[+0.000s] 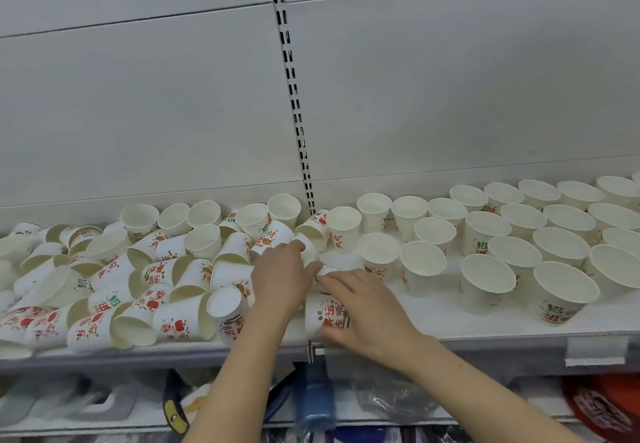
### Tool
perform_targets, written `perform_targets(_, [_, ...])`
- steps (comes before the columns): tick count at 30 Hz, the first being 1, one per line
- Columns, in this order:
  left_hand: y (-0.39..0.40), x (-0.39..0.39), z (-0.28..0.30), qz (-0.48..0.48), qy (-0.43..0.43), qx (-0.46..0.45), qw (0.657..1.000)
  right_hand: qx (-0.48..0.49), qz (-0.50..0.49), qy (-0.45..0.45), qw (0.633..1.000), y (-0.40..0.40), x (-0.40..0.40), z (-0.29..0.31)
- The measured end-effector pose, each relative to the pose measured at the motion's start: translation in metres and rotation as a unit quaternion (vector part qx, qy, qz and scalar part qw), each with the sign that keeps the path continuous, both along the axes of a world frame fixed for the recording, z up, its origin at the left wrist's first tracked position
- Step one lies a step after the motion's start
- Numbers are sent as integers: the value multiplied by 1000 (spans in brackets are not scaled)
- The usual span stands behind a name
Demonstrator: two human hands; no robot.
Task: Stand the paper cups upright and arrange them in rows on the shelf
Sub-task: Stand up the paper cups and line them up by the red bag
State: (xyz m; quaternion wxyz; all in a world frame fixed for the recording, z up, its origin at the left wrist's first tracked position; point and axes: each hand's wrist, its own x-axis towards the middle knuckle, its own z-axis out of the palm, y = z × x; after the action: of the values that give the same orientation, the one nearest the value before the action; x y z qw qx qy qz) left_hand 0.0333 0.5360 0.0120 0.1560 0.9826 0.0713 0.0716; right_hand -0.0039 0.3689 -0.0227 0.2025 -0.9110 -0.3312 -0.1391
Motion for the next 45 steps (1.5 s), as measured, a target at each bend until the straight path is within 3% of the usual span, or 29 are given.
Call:
perform_targets(2, [-5,7,2,-11,25,24,999,-29,-20,5,999,10,0,-3])
perform_targets(5, [-9,10,2,-25,42,-18,999,-37,-44,21,998,12,0,-9])
perform_targets(10, [-7,10,3,-64,5,-113,992,10,-113,45,993,1,-7,-13])
perform_targets(13, [-7,13,2,-110,-47,-104,987,99,-163,83,978,-9,-19,-17])
perform_targets(18, [-23,13,-4,-225,-144,32,963,321,-281,66,902,-40,-48,-21])
perform_targets(22, [-33,11,-11,-242,-149,39,958,389,-346,22,854,-50,-53,-28])
perform_targets(31, [-44,27,-20,-288,-166,-27,943,299,-397,-24,867,-48,-35,-44])
perform_targets(34, [-18,36,-16,-238,-219,-72,944,205,-395,-125,887,-54,-35,-47])
perform_targets(35, [-5,41,-14,-206,-210,-53,954,172,-381,-166,893,-54,-36,-45])
perform_targets(37, [18,49,-11,-152,-111,20,982,129,-332,-215,909,-50,-32,-39])
perform_targets(40, [27,53,-9,-135,32,79,987,103,-260,-246,928,-35,-15,-29])
perform_targets(45, [11,54,-15,-137,36,118,983,76,-173,-263,946,0,41,5])
